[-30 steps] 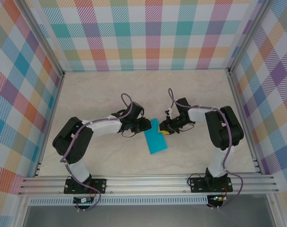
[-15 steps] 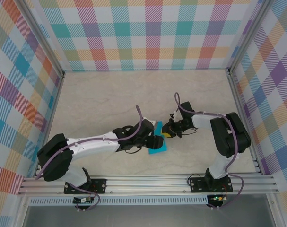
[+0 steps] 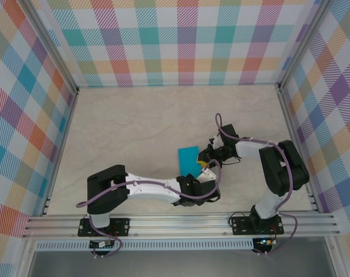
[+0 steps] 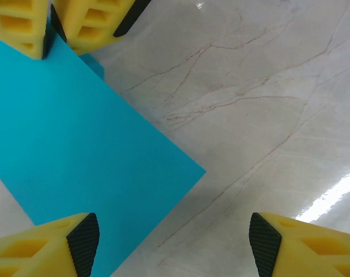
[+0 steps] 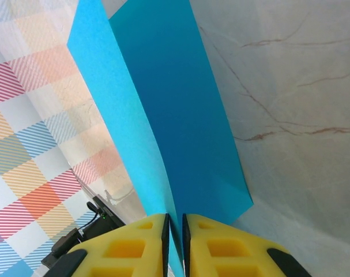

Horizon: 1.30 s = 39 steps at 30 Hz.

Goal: Fold a paper plane with a square sheet of paper (pick it up from the middle)
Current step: Third fold the triangle at the center of the table.

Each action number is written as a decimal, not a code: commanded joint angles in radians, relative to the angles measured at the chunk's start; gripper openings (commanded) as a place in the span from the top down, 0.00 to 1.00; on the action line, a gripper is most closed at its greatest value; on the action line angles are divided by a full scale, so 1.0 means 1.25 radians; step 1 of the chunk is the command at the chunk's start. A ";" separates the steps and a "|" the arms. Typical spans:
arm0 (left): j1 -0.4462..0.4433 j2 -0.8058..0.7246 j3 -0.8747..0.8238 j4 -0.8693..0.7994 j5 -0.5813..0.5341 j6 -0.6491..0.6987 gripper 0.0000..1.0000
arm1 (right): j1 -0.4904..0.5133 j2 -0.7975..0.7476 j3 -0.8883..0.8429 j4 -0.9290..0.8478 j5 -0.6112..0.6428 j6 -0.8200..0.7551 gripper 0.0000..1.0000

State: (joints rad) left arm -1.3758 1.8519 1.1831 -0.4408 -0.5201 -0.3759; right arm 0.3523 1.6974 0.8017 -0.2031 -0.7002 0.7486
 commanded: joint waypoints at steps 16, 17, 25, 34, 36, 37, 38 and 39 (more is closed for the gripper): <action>-0.029 0.062 0.061 -0.107 -0.229 0.001 0.61 | -0.005 0.019 0.059 -0.076 0.004 -0.054 0.78; -0.029 0.055 0.056 -0.102 -0.229 0.000 0.64 | -0.004 0.019 0.060 -0.081 0.009 -0.058 0.78; -0.030 0.026 0.029 -0.070 -0.210 -0.006 0.80 | -0.004 0.021 0.067 -0.103 0.024 -0.074 0.76; -0.023 0.006 0.010 -0.051 -0.184 -0.038 0.97 | -0.004 0.012 0.076 -0.119 0.031 -0.090 0.75; -0.021 0.006 0.011 -0.049 -0.175 -0.038 0.98 | -0.004 0.002 0.072 -0.122 0.039 -0.093 0.73; -0.021 0.007 0.011 -0.047 -0.170 -0.038 0.98 | -0.004 -0.003 0.073 -0.129 0.043 -0.098 0.72; -0.020 0.010 0.013 -0.047 -0.168 -0.038 0.98 | -0.004 -0.006 0.075 -0.136 0.046 -0.102 0.72; -0.019 0.015 0.014 -0.046 -0.169 -0.038 0.98 | -0.004 -0.010 0.077 -0.145 0.050 -0.107 0.71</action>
State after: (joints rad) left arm -1.3998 1.8931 1.2068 -0.5152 -0.7414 -0.4034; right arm 0.3523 1.7103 0.8757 -0.3389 -0.6529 0.6529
